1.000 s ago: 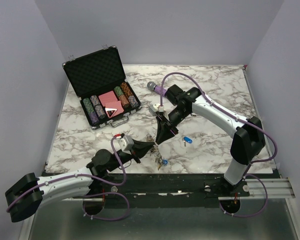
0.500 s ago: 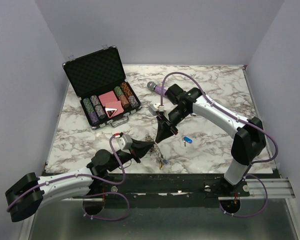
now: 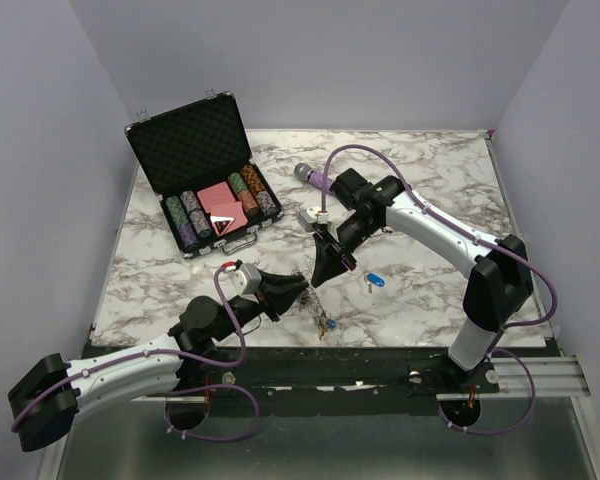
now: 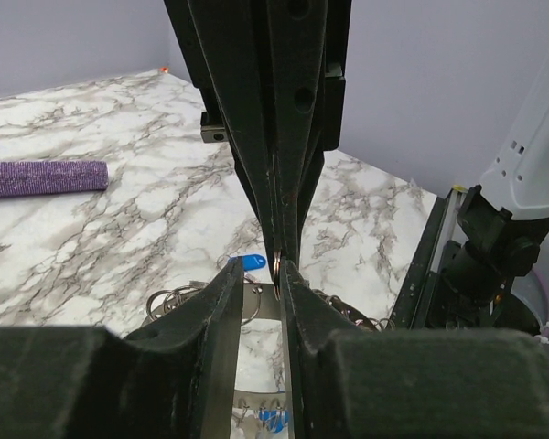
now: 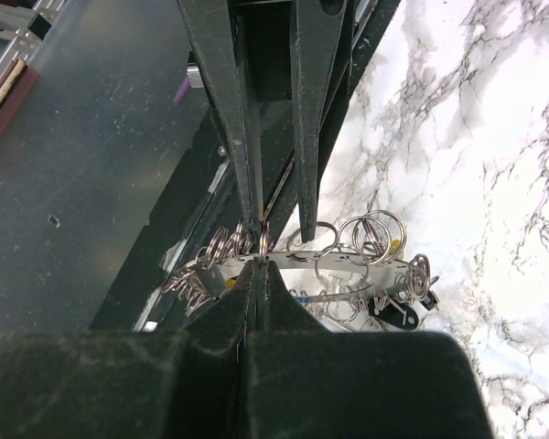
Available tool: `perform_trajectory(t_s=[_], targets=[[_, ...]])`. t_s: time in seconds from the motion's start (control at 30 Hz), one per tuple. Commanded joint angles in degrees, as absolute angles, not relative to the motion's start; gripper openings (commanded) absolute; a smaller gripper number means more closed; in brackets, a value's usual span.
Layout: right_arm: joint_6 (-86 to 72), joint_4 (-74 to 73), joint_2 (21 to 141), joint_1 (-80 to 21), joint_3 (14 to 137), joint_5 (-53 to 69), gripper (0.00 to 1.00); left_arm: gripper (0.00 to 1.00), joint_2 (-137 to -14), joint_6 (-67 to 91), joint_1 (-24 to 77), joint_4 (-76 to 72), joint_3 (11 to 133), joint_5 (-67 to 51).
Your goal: Put the keys on the keyring
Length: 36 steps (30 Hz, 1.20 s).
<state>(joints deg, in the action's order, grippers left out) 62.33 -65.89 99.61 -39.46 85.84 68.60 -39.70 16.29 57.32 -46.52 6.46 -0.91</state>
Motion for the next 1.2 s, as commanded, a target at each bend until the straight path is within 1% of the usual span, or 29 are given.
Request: perform_trajectory(t_s=[0.0, 0.4, 0.67, 0.73, 0.8, 0.87, 1.0, 1.03, 1.13, 1.17], targets=[[61.52, -66.18, 97.29, -39.82, 85.43, 69.70, 0.00, 0.30, -40.43, 16.70, 56.87, -45.00, 8.44, -2.46], [60.38, -65.39, 96.94, -39.82, 85.25, 69.34, 0.00, 0.29, -40.61, 15.73, 56.43, -41.40, 9.49, -5.62], [60.47, -65.48, 96.86, -39.90, 85.17, 69.35, 0.00, 0.25, -41.83, 15.64, 55.90, -42.27, 10.28, -7.21], [60.47, -65.30, 96.77, -39.90, 85.08, 69.43, 0.00, 0.22, -42.62, 15.73, 55.81, -42.63, 10.55, -7.91], [60.47, -65.39, 96.77, -39.81, 84.90, 69.26, 0.00, 0.15, -43.07, 15.73, 55.72, -42.63, 10.72, -8.52], [60.47, -65.39, 96.59, -39.90, 84.90, 69.26, 0.00, 0.00, -43.24, 15.73, 55.72, -42.54, 10.81, -8.61], [59.86, -65.04, 96.24, -39.73, 84.99, 69.17, 0.01, 0.00, -41.93, 15.47, 55.63, -42.63, 10.02, -8.00], [59.16, -64.87, 96.24, -39.90, 85.16, 69.26, 0.06, 0.00, -41.31, 15.38, 55.55, -43.06, 9.41, -7.74], [58.54, -65.21, 95.98, -39.38, 86.04, 69.26, 0.28, 0.00, -39.03, 15.21, 54.58, -46.65, 6.78, -9.31], [58.62, -65.56, 95.63, -38.85, 86.48, 69.61, 0.32, 0.00, -38.33, 15.21, 53.80, -47.97, 5.81, -10.71]])
